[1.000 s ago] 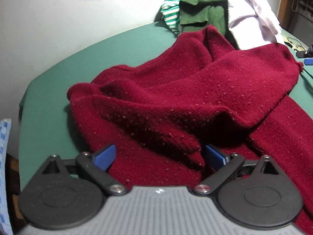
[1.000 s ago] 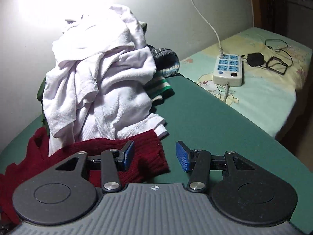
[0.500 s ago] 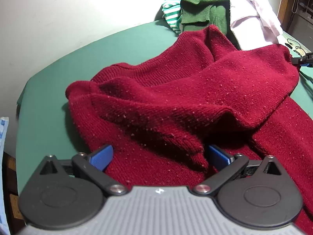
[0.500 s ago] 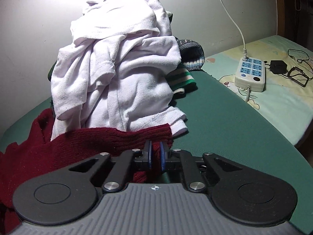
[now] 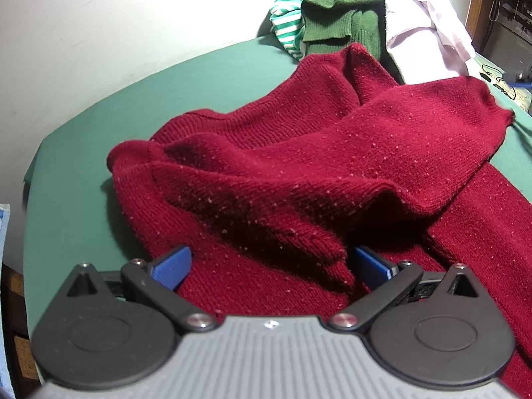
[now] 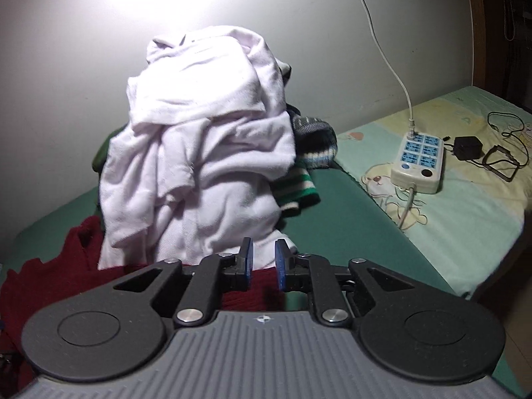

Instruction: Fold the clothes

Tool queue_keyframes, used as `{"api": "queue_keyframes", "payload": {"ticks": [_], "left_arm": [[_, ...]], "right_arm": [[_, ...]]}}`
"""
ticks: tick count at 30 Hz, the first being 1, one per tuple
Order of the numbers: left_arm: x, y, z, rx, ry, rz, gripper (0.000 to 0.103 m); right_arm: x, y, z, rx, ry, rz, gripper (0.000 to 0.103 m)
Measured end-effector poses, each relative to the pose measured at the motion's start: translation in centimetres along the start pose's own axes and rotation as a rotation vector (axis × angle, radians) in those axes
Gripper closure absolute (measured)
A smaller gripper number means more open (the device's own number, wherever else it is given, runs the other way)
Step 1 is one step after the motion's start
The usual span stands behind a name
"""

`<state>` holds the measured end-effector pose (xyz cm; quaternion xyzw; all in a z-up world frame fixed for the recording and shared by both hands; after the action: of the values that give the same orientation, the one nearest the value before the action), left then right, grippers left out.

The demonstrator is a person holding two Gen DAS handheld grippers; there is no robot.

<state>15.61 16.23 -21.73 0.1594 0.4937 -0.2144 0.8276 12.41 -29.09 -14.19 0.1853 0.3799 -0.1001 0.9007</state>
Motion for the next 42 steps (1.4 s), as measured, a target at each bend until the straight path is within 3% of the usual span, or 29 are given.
{"api": "queue_keyframes", "payload": {"ticks": [2,7,15,18,22,29,35,38,42], "left_arm": [[0.0,0.0,0.0,0.0,0.0,0.0,0.001],[0.0,0.0,0.1,0.001,0.004,0.0,0.001],[0.0,-0.1,0.2,0.001,0.008,0.004,0.001],[0.0,-0.1,0.2,0.0,0.007,0.005,0.001],[0.0,-0.1,0.2,0.0,0.006,0.004,0.001],[0.0,0.0,0.2,0.004,0.004,0.0,0.001],[0.0,0.1,0.0,0.01,-0.004,-0.004,0.001],[0.1,0.3,0.0,0.02,-0.006,-0.011,0.001],[0.0,0.3,0.3,0.037,0.008,-0.018,0.001]], "right_arm": [[0.5,-0.8,-0.6,0.036,0.008,0.002,0.065],[2.2,-0.5,-1.5,0.001,0.052,0.014,0.065],[3.1,1.8,-3.0,-0.133,-0.017,0.009,0.063],[3.0,2.0,-2.9,-0.158,-0.004,0.026,0.093],[2.0,1.6,-2.0,-0.12,-0.023,0.045,0.095],[-3.5,2.0,0.6,-0.077,-0.176,0.104,0.096],[-7.3,1.9,1.0,-0.068,-0.328,0.047,0.097],[-6.2,1.0,0.8,-0.046,-0.326,-0.006,0.097],[-1.4,1.0,0.0,-0.111,-0.22,-0.083,0.097]]}}
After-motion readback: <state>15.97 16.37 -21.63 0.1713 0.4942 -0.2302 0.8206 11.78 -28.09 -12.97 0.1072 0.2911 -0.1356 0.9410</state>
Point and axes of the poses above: each gripper's, at about its wrist camera, not at the fingertips, and x roughly the way its jaws point, y to its left, z to its top, the point moved 1 cm from there along x, roughly the way its jaws point, and after that the axes turned 10 degrees about y, right-handed, at the moved point
